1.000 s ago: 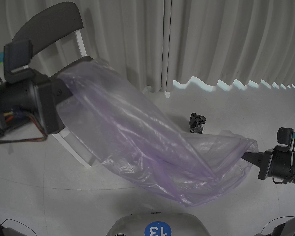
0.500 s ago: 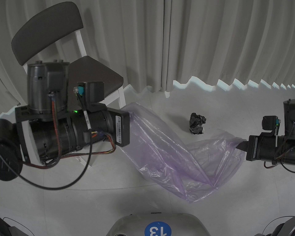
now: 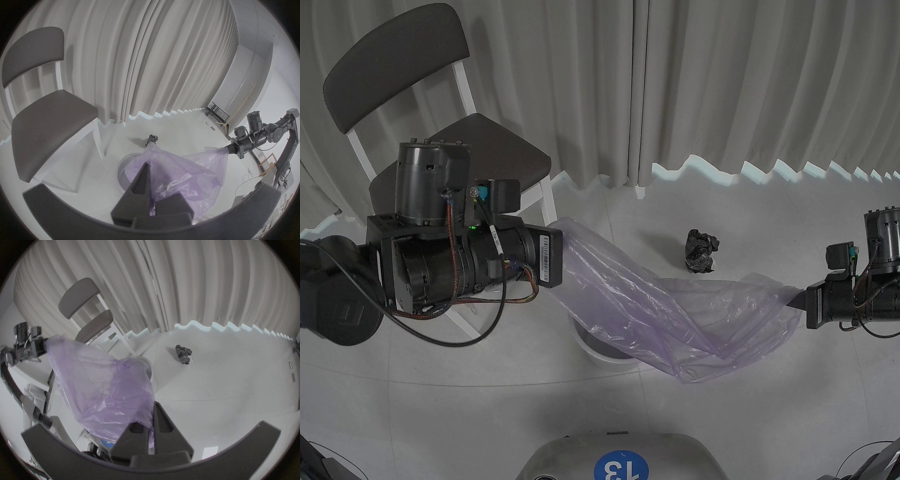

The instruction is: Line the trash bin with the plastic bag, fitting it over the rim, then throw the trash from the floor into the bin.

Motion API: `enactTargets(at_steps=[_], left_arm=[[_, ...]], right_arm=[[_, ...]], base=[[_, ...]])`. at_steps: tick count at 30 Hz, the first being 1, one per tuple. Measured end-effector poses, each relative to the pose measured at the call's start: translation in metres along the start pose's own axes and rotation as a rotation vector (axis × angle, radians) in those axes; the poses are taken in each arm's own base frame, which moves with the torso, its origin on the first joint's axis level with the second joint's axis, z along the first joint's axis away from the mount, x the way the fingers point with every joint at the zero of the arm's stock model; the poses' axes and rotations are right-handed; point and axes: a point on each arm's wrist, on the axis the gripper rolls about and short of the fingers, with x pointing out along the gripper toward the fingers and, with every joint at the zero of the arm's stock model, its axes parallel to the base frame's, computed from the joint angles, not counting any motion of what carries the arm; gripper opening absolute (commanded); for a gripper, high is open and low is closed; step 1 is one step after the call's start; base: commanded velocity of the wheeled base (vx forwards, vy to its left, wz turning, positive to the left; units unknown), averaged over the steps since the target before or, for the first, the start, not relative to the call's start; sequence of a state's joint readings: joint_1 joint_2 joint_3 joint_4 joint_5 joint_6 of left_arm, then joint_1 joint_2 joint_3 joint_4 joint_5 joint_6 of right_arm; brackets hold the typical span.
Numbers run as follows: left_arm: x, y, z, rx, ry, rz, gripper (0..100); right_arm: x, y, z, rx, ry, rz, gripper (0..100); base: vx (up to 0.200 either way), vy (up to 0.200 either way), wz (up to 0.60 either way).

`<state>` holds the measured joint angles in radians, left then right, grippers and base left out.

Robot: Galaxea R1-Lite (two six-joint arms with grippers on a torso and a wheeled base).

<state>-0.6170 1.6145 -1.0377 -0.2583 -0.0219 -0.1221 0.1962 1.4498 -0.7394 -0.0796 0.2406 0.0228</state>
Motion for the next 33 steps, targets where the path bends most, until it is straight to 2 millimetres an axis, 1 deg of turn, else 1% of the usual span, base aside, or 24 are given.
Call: enactTargets(at_steps=[3, 7, 11, 14, 18, 22, 26, 29, 33], left_arm=[[0.002, 0.003, -0.005, -0.004, 0.018, 0.004, 0], [0.003, 0.005, -0.007, -0.026, 0.028, 0.011, 0], [0.003, 0.006, -0.008, -0.039, 0.030, 0.013, 0], [0.003, 0.006, -0.008, -0.043, 0.030, 0.013, 0], [0.003, 0.007, -0.008, -0.046, 0.031, 0.017, 0], [0.003, 0.010, -0.010, -0.050, 0.034, 0.028, 0], [0.005, 0.015, -0.010, -0.057, 0.023, 0.042, 0], [0.008, 0.020, -0.008, -0.062, -0.020, 0.052, 0], [0.014, 0.024, -0.008, -0.064, -0.052, 0.059, 0]], right_arm=[[0.000, -0.004, -0.002, -0.013, 0.006, 0.003, 0], [-0.001, -0.009, -0.002, -0.066, -0.003, 0.055, 0], [-0.005, -0.013, 0.000, -0.111, -0.025, 0.144, 0], [-0.011, -0.013, 0.004, -0.124, -0.055, 0.211, 0], [-0.024, -0.011, 0.019, -0.126, -0.115, 0.256, 0], [-0.040, -0.006, 0.037, -0.069, -0.121, 0.267, 0], [-0.049, 0.001, 0.055, -0.011, -0.120, 0.287, 0], [-0.046, 0.003, 0.062, 0.001, -0.111, 0.286, 0], [-0.034, 0.002, 0.063, 0.004, -0.081, 0.252, 0]], base=[[0.000, 0.000, 0.00], [0.000, 0.000, 0.00], [0.000, 0.000, 0.00], [0.000, 0.000, 0.00], [0.000, 0.000, 0.00], [0.000, 0.000, 0.00], [0.000, 0.000, 0.00], [0.000, 0.000, 0.00], [0.000, 0.000, 0.00]])
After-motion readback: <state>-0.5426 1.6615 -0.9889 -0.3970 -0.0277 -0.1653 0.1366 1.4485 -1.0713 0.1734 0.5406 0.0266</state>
